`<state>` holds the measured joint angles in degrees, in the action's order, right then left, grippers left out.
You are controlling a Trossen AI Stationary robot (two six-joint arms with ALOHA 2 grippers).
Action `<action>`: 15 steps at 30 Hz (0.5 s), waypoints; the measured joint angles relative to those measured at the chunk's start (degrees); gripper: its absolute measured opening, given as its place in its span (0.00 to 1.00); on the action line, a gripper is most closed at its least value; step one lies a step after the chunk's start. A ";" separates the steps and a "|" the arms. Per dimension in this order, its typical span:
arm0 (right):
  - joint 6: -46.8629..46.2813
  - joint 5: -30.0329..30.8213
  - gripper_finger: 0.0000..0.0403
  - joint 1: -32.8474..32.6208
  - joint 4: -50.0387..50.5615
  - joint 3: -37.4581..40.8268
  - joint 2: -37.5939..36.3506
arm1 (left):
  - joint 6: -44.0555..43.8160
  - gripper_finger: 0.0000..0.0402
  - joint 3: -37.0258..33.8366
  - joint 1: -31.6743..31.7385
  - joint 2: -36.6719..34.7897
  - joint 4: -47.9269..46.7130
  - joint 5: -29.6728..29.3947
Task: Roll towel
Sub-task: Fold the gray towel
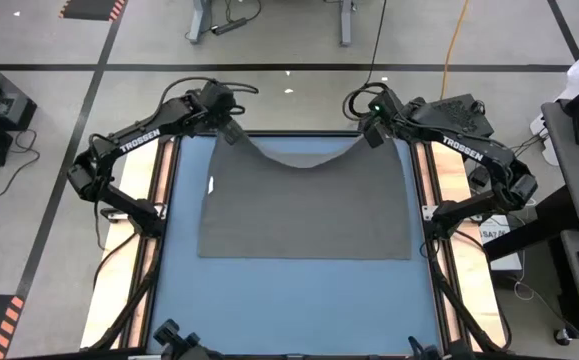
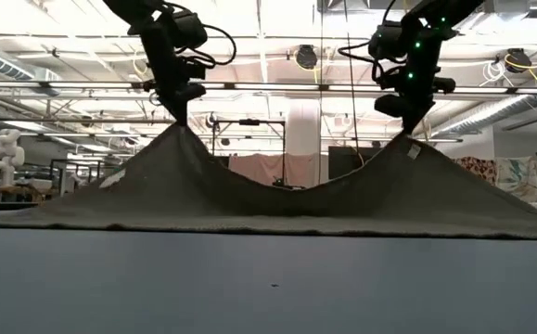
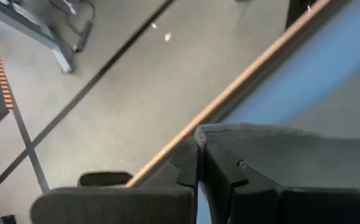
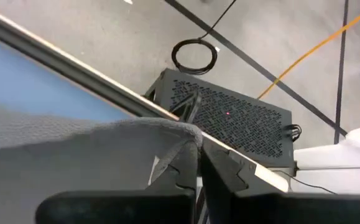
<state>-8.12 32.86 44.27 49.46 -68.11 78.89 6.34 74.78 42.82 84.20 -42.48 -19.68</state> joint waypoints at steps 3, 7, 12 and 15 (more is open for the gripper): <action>-0.06 0.00 0.05 0.63 0.30 0.15 0.73 | -0.02 0.03 0.00 0.86 0.00 2.47 -0.19; -0.65 0.00 0.17 1.41 1.21 0.15 0.77 | -2.86 0.03 0.00 1.89 0.00 2.97 -3.00; -3.21 -1.06 0.34 2.26 3.60 0.15 0.77 | -7.79 0.10 -0.02 3.56 0.02 2.30 -2.47; -4.62 -7.02 0.41 2.29 5.26 0.15 0.72 | -9.73 0.18 -0.02 4.19 0.02 1.10 -1.89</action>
<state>-12.75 25.83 46.56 54.72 -67.96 79.61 -3.38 74.76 47.00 84.23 -41.38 -21.57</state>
